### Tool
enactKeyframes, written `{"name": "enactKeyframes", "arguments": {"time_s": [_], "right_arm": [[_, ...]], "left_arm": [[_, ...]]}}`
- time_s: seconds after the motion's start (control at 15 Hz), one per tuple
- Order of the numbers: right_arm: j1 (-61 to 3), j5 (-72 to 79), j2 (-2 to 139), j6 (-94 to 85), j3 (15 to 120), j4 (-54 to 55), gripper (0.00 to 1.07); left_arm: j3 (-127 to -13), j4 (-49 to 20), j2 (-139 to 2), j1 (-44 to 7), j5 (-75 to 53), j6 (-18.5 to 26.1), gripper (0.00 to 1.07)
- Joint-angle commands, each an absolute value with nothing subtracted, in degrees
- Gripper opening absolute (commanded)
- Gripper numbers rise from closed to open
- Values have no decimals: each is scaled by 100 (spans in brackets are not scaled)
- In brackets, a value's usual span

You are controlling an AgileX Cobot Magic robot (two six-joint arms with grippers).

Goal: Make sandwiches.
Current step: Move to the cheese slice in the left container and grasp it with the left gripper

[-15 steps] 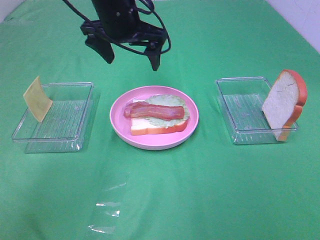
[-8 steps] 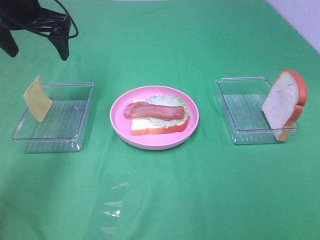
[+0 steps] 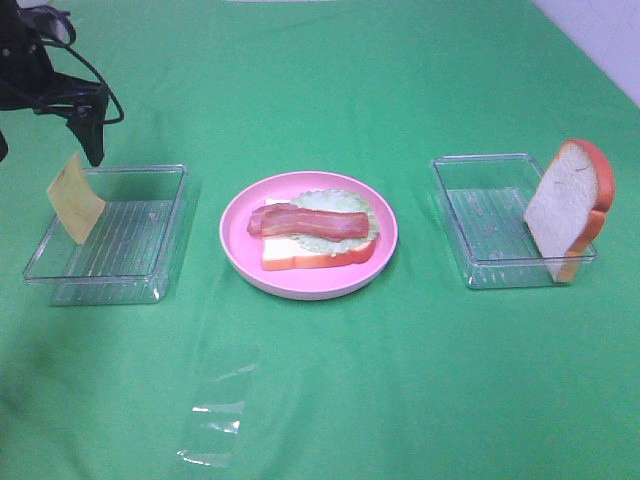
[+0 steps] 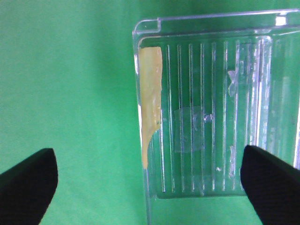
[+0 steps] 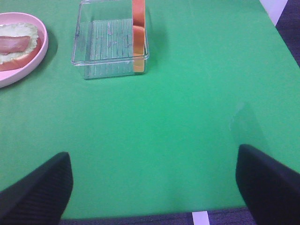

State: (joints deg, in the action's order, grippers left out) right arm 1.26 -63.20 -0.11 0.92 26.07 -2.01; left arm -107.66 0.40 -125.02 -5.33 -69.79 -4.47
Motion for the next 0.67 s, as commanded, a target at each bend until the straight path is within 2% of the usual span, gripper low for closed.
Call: {"name": "enactKeyframes", "arguments": {"time_s": [0.07, 0.27, 0.47, 0.67], "right_arm": [[120, -6285, -201, 46, 2590, -195, 89], [120, -6285, -201, 46, 2590, -195, 89], [120, -6285, -201, 46, 2590, -195, 89], [120, -6285, -201, 46, 2590, -195, 89]], "left_arm": [[-10772, 74, -12731, -544, -7460, -430, 98], [-10795, 80, -12966, -544, -7242, -476, 97], [-10795, 80, -13000, -544, -7265, -476, 90], [-10795, 92, -13000, -544, -7271, -476, 66]]}}
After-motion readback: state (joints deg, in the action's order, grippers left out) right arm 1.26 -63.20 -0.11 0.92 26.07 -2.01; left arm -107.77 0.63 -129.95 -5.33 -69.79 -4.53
